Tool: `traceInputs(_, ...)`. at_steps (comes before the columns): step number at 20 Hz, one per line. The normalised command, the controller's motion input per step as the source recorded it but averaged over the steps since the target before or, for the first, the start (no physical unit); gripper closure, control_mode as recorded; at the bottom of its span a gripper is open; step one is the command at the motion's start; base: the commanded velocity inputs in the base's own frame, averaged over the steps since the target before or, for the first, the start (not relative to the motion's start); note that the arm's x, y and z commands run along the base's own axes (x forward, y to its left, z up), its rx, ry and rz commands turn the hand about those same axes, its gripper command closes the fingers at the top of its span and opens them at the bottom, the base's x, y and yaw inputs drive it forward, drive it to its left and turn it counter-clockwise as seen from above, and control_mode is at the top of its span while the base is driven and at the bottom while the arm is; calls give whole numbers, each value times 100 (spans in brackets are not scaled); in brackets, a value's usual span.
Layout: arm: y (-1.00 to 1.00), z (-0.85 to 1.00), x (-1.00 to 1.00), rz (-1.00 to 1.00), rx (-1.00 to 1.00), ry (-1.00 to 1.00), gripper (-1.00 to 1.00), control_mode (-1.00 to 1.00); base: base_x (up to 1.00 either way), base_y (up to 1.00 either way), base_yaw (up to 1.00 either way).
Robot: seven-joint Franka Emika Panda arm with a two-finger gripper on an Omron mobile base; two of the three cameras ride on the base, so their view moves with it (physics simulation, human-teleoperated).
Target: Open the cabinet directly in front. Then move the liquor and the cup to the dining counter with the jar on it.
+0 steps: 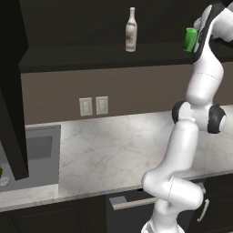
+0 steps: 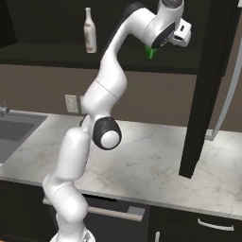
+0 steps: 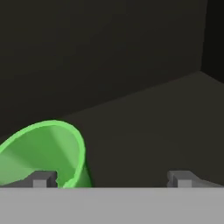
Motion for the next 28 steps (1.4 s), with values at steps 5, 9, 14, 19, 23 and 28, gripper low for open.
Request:
traceInputs(5, 49, -74, -22, 0, -13, 2, 100, -100, 0, 0, 0)
traceInputs(9, 14, -9, 0, 0, 0, 0, 100, -100, 0, 0, 0)
traceInputs(14, 0, 2, 0, -2, 0, -21, 100, -100, 0, 0, 0)
traceInputs(19, 0, 14, 0, -8, 0, -59, 100, -100, 0, 0, 0)
traceInputs(23, 0, 2, -1, -1, 0, -8, 100, -100, 0, 0, 0)
traceInputs(28, 3, 12, -64, 0, 0, -29, 100, -100, 0, 0, 0)
